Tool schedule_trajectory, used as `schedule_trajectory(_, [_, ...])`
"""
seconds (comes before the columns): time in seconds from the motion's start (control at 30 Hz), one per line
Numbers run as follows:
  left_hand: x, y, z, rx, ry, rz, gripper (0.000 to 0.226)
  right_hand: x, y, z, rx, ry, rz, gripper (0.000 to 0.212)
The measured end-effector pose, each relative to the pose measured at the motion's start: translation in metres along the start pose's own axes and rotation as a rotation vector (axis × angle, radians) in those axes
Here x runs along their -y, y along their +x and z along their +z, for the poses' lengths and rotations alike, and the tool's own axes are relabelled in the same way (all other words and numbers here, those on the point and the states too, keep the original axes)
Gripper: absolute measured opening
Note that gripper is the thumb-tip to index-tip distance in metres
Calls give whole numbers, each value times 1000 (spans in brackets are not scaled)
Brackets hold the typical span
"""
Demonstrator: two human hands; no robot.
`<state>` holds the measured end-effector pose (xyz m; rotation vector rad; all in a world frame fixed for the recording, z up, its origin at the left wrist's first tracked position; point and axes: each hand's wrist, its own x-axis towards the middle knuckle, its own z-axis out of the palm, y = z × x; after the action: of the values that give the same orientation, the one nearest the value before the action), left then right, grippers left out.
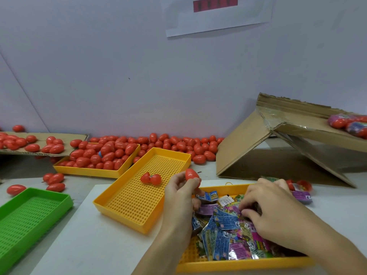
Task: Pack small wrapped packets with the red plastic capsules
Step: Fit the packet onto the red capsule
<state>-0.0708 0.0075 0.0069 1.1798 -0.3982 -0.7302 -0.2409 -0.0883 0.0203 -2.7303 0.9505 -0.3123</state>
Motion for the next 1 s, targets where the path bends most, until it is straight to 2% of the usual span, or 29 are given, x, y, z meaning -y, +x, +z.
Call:
schedule_trajectory(0.1, [0,0,0,6,-3,7,18,-1,3,0,-93,77,-15,15])
schedule_trajectory(0.23, [2,1,-1,32,25,26,17,1,6,-1,-244,362,44,13])
schedule_trajectory(0.4, [1,-3,3,200,37,71,25,6,6,-1,-237,761,119,15])
schedule_trajectory(0.53, [-2,-12,4,368,130,26,28,11,6,-2,-254,828,156,13])
schedule_trajectory(0.6, [-3,-15,5,372,247,53,26,14,5,-3,-252,853,145,10])
schedule_trajectory(0.7, [-6,-20,8,369,358,159,10,18,4,-3,-213,858,109,11])
schedule_trajectory(1.0, [-9,-23,10,317,412,178,11,19,3,-5,-137,911,110,17])
